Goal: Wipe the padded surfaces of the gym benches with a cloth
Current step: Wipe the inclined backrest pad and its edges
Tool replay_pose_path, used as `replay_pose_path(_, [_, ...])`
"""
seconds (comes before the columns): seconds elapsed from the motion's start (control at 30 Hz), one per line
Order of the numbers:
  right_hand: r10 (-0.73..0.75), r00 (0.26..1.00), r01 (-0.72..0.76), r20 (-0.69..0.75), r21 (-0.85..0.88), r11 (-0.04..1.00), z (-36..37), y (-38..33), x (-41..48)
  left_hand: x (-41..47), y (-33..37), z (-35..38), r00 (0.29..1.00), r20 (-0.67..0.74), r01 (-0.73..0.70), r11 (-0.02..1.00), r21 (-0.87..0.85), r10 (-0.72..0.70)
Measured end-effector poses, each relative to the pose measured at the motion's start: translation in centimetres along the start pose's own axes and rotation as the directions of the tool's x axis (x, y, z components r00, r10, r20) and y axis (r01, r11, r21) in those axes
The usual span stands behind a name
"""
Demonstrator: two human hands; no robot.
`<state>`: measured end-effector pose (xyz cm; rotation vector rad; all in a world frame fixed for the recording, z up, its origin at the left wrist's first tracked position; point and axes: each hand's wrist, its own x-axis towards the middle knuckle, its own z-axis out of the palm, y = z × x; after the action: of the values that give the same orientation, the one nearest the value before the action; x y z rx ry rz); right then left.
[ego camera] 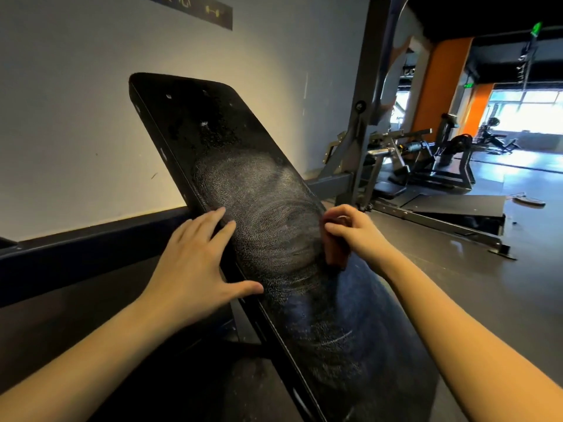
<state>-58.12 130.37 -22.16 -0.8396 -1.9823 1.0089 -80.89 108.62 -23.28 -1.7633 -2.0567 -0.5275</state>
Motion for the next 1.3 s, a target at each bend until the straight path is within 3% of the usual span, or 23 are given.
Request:
replay_pose_path(0.07, [0.127, 0.988, -0.115, -0.086, 0.140, 0.983, -1.1, 1.1, -0.8, -0.7, 0.9, 0.7, 0.997, -0.012, -0.070, 0.997, -0.033, 0.070])
replay_pose_path(0.13, [0.169, 0.980, -0.158, -0.108, 0.108, 0.982, -1.6, 1.9, -1.6, -1.4, 1.8, 1.6, 0.990, 0.003, -0.143, 0.989, -0.030, 0.143])
replay_pose_path(0.27, [0.166, 0.965, -0.207, -0.202, -0.202, 0.957, -1.5, 3.4, -3.1, -2.2, 2.8, 2.8, 0.981, 0.009, -0.195, 0.981, 0.022, 0.195])
replay_pose_path(0.33, [0.101, 0.929, -0.252, -0.356, -0.409, 0.877, -0.8, 4.2, -4.2, -2.6, 2.8, 3.0, 0.981, -0.039, -0.188, 0.982, 0.013, 0.189])
replay_pose_path(0.4, [0.005, 0.908, -0.253, -0.419, -0.538, 0.804, 0.2, 4.3, -5.6, -3.1, 2.8, 3.4, 0.978, -0.110, -0.179, 0.984, -0.007, 0.177])
replay_pose_path(0.6, [0.016, 0.930, -0.254, -0.366, -0.612, 0.750, 1.4, 4.0, -7.8, -4.6, 3.4, 4.7, 0.958, -0.252, -0.156, 0.986, -0.061, 0.136])
replay_pose_path(0.7, [-0.050, 0.924, -0.225, -0.379, -0.644, 0.732, 1.9, 4.0, -8.8, -5.0, 3.6, 5.0, 0.955, -0.267, -0.156, 0.985, -0.075, 0.131])
replay_pose_path(0.83, [-0.080, 0.920, -0.185, -0.384, -0.605, 0.775, 2.3, 3.8, -11.3, -5.9, 4.3, 5.2, 0.953, -0.273, -0.172, 0.977, -0.126, 0.132])
replay_pose_path(1.0, [-0.294, 0.913, 0.104, -0.282, -0.537, 0.837, 6.6, 3.9, -20.6, -7.6, 5.8, 6.2, 0.949, -0.253, -0.232, 0.959, -0.163, 0.186])
replay_pose_path(1.1, [-0.481, 0.864, 0.314, -0.152, -0.583, 0.749, 7.7, 5.1, -25.7, -8.1, 6.1, 6.9, 0.947, -0.241, -0.252, 0.955, -0.156, 0.211])
replay_pose_path(1.17, [-0.557, 0.826, 0.375, -0.079, -0.661, 0.650, 6.9, 6.2, -26.2, -8.2, 6.2, 7.0, 0.947, -0.240, -0.255, 0.954, -0.155, 0.214])
replay_pose_path(1.23, [-0.541, 0.841, 0.350, -0.035, -0.726, 0.592, 5.7, 7.5, -24.3, -8.2, 6.2, 6.9, 0.947, -0.244, -0.250, 0.957, -0.149, 0.210])
replay_pose_path(1.3, [-0.417, 0.900, 0.185, -0.127, -0.755, 0.629, 3.9, 8.8, -21.3, -8.2, 6.2, 7.0, 0.947, -0.245, -0.247, 0.958, -0.144, 0.208])
